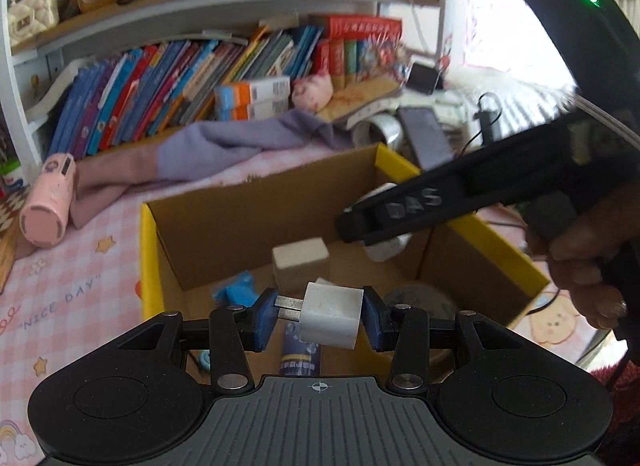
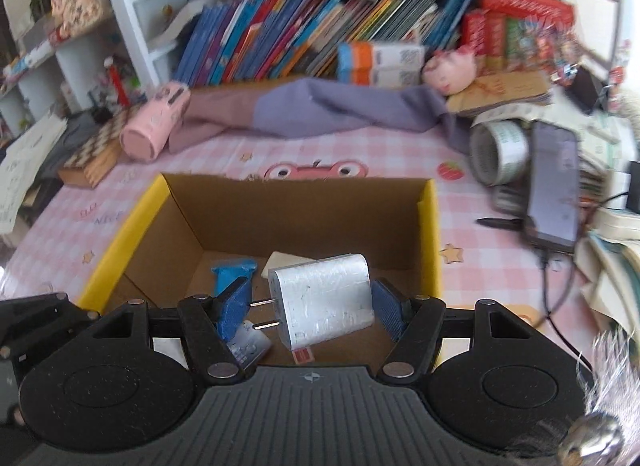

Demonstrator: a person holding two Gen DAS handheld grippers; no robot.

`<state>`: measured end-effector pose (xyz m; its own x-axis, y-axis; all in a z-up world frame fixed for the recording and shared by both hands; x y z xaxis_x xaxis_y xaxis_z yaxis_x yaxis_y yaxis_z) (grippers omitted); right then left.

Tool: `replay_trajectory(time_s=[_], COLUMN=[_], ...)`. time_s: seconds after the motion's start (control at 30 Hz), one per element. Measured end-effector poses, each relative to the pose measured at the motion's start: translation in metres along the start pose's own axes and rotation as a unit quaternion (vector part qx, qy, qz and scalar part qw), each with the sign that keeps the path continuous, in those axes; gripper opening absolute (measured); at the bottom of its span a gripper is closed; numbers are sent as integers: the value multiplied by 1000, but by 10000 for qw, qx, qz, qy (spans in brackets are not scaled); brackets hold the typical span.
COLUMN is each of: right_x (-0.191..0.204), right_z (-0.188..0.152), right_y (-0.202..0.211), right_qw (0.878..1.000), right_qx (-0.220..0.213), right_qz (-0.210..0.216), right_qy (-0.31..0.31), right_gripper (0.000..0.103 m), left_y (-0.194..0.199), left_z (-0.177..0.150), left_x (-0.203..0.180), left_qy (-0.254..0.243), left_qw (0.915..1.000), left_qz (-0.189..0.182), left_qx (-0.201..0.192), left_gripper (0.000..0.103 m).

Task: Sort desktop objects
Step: 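Lower the charger into the box and open the right tool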

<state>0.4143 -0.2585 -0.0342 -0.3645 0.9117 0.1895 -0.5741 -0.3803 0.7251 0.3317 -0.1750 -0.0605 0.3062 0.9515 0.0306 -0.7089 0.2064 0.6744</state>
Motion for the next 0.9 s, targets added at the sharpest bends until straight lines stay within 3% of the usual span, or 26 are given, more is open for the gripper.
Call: replay_trajectory(time_s=[0.13,0.2,0.57,0.67,0.73,0.77,0.8,0.9], right_x=[5,8,3,1,3,5,6,10], right_z=[3,6,-3,-3,-2,-1,1,5], right_y=[-24,-31,-61,-60,-57,-54,-51,-42], right_qw=[9991,9980,9939,9944,9947,9951,9955,9962], right_qx=[228,308,918,879,802,719,631,450], right_qz=[-9,88,336,343,387,390,398,483], right_qy=[365,543,519,473,509,550,582,575], right_gripper=[63,21,20,22,31,37,40,44], left_y=[-14,-18,-27,-25,-22,-18,-14,3], left_z=[-6,-7,-12,-13,-11,-10,-9,-5], left_x=[-4,-7,-6,-5,-5,-6,-7,-12], left_qy=[-5,-3,319,356,299,260,211,54], left_qw=[9994,9991,9975,9970,9972,9972,9972,9965], left_qz=[140,151,286,449,554,625,684,816], left_qx=[322,395,570,527,416,321,210,-168], left_gripper=[43,43,43,46,50,57,65,74])
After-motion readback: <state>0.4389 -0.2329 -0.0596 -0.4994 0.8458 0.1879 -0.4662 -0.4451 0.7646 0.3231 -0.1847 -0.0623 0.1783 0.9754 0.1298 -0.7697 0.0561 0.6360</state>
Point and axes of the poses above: each gripper's, at about its wrist camera, not at the fingertips, and y roughly against the way its jaws point, x to its left, z to its top, the point moved 7 cm from there along -y, roughly the way its jaws point, and after that the axes turned 3 degrees about z, right-handed, at the moved point
